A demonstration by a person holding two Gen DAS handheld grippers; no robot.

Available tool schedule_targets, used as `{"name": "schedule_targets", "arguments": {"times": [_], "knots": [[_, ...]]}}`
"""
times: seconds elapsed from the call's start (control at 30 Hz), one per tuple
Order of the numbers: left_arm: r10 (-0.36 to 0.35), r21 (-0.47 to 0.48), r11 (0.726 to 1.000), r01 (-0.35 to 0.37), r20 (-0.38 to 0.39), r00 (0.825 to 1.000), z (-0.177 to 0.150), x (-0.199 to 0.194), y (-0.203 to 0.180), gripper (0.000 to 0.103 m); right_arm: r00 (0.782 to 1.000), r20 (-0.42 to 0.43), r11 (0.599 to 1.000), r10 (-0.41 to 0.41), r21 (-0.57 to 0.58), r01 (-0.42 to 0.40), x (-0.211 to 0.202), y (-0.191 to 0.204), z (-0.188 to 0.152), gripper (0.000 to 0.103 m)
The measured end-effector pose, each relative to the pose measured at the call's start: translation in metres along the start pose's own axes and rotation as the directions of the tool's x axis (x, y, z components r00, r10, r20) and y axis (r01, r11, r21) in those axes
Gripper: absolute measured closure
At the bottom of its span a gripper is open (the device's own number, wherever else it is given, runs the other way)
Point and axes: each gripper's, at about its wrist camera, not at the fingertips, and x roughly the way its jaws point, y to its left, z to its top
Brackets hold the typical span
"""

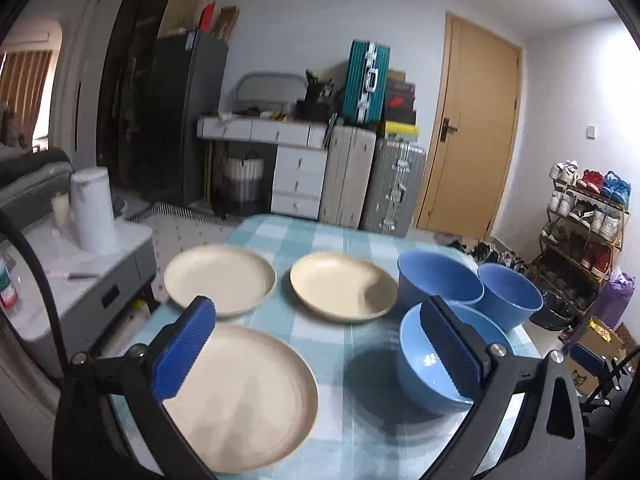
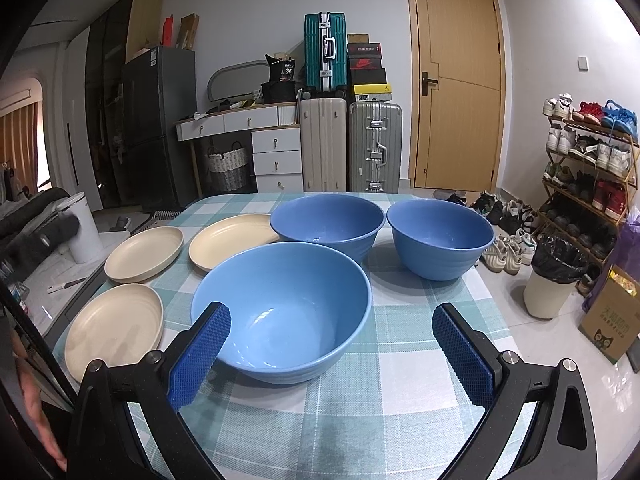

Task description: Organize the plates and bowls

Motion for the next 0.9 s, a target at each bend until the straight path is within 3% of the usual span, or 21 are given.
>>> {"name": "schedule_targets", "arguments": {"times": [0.13, 0.2, 0.27, 0.33, 0.4, 0.47, 0.53, 0.63, 0.77, 0.9], "knots": [[0.113, 0.106, 0.988, -0.110, -0.019, 0.993, -0.004, 0.008, -0.013, 0.000, 1.000, -0.001, 1.000, -0.001, 0.000, 0.001, 0.000, 0.001, 0.000, 0.000], [0.187, 0.186, 0.967, -0.176, -0.044, 0.981, -0.007, 0.017, -0.023, 0.000, 1.000, -0.002, 1.000, -0.002, 0.000, 0.002, 0.000, 0.001, 0.000, 0.000], [0.265, 0.263, 0.929, -0.259, 0.014, 0.964, -0.008, 0.014, -0.035, 0.000, 1.000, 0.000, 1.000, -0.002, -0.001, 0.002, 0.001, 0.001, -0.001, 0.000], [0.273, 0.292, 0.913, -0.285, 0.081, 0.958, -0.010, 0.005, -0.041, 0.000, 1.000, 0.001, 1.000, -0.002, 0.000, 0.002, 0.001, 0.001, -0.001, 0.000], [0.245, 0.294, 0.920, -0.259, 0.085, 0.966, -0.010, 0.001, -0.042, 0.000, 1.000, -0.001, 1.000, 0.000, 0.002, 0.000, 0.001, 0.001, -0.001, 0.000], [0.230, 0.297, 0.927, -0.230, 0.037, 0.973, -0.006, 0.005, -0.040, 0.000, 1.000, -0.003, 1.000, 0.000, 0.003, 0.000, 0.002, 0.001, -0.002, 0.000], [0.250, 0.288, 0.928, -0.237, -0.011, 0.968, 0.000, 0.011, -0.038, 0.000, 1.000, -0.002, 1.000, 0.001, 0.003, -0.001, 0.002, 0.001, -0.002, 0.000], [0.219, 0.251, 0.946, -0.205, -0.030, 0.975, 0.003, 0.012, -0.032, 0.000, 1.000, -0.002, 1.000, 0.001, 0.004, -0.001, 0.002, 0.001, -0.002, 0.000], [0.108, 0.214, 0.972, -0.093, -0.059, 0.992, 0.002, 0.014, -0.026, 0.000, 1.000, 0.001, 1.000, 0.000, 0.001, 0.000, 0.002, 0.002, -0.001, 0.000], [0.103, 0.248, 0.966, -0.071, -0.118, 0.988, 0.000, 0.026, -0.033, 0.000, 1.000, 0.009, 1.000, -0.007, 0.002, 0.007, 0.000, 0.001, -0.002, 0.000]]}}
